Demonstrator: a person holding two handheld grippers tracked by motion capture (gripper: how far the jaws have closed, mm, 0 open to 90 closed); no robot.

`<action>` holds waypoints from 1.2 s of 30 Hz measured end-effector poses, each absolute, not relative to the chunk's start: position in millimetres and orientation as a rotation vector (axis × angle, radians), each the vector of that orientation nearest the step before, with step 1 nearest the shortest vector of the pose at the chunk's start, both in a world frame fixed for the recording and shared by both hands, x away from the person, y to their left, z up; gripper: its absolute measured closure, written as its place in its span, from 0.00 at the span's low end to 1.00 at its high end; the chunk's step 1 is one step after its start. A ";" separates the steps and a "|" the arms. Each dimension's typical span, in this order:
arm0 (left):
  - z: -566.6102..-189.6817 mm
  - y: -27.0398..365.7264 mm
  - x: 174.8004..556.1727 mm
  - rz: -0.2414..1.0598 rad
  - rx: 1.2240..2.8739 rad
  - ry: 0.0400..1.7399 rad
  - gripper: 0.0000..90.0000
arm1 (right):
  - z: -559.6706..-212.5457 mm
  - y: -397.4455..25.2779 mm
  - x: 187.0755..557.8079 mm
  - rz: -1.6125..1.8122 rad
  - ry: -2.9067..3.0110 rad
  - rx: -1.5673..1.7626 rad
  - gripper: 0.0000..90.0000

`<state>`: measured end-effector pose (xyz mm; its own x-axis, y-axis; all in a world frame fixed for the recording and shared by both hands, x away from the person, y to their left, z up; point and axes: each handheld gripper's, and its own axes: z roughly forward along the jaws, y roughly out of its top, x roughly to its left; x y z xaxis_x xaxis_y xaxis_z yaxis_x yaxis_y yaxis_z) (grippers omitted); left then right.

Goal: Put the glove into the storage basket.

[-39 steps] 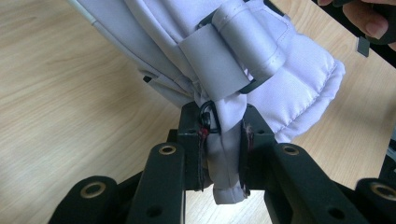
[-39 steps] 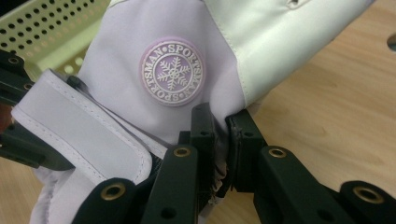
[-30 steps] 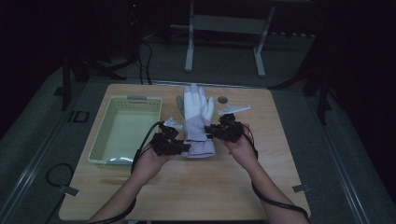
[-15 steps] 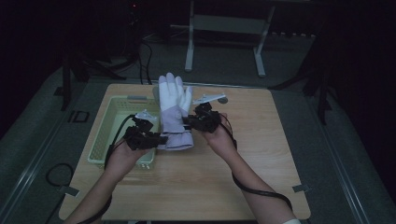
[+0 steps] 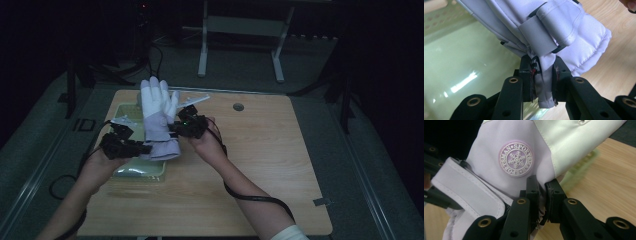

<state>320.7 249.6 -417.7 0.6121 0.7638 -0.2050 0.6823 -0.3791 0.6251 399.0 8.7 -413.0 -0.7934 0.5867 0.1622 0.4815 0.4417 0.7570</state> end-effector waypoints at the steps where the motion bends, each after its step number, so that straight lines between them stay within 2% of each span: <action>1: -418.3 255.0 320.3 0.164 2.151 1.141 0.83 | -415.4 24.5 399.4 1.291 2.575 0.954 0.91; 9: -431.2 277.2 324.9 0.185 2.214 1.197 0.83 | -432.2 64.6 397.6 1.225 2.565 0.939 0.92; 23: -490.4 282.9 349.1 0.051 2.281 1.281 0.82 | -496.8 89.9 414.0 0.986 2.668 1.076 0.91; 36: -508.7 277.8 360.0 0.008 2.346 1.295 0.81 | -507.0 99.8 415.8 0.808 2.702 1.051 0.90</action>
